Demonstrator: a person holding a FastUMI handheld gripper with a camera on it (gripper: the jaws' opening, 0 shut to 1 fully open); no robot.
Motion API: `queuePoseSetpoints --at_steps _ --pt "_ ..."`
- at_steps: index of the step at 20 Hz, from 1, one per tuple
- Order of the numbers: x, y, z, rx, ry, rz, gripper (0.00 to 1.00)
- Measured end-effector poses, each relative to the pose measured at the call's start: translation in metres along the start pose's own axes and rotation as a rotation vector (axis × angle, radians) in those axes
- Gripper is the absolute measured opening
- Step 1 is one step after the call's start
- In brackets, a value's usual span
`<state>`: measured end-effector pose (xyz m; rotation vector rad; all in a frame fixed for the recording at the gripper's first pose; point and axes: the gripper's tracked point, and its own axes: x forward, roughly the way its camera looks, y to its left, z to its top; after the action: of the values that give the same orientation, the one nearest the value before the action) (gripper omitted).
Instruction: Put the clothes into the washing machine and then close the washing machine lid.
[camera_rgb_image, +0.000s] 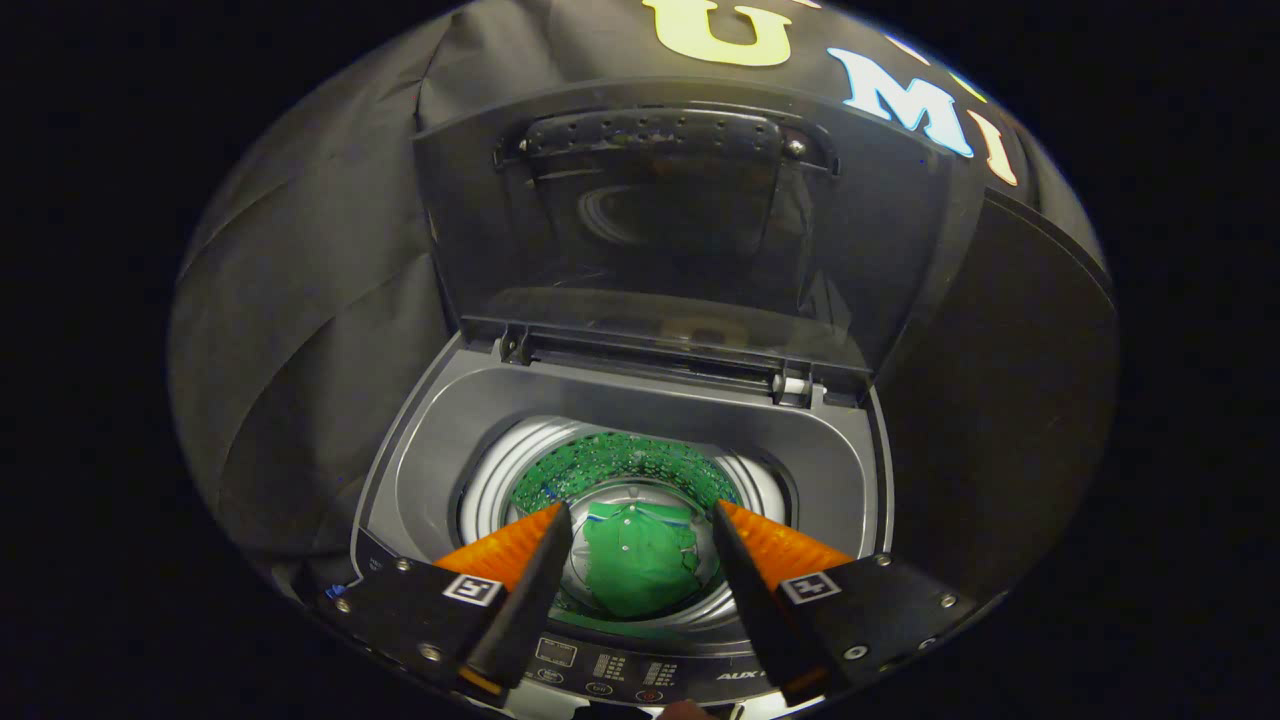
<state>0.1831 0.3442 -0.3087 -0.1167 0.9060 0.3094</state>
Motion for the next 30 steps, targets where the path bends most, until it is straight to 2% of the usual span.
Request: queuePoseSetpoints --at_steps 2,10,15,22,30 --pt "-0.004 0.000 0.006 0.008 -0.023 0.003 0.94" --pt "-0.044 0.001 0.065 -0.024 -0.244 0.013 0.94" --pt "-0.077 0.002 0.113 -0.028 -0.407 -0.008 0.94" --pt "-0.111 0.002 0.182 -0.026 -0.568 -0.021 0.94" --pt "-0.104 0.001 0.237 -0.002 -0.626 -0.052 0.94"
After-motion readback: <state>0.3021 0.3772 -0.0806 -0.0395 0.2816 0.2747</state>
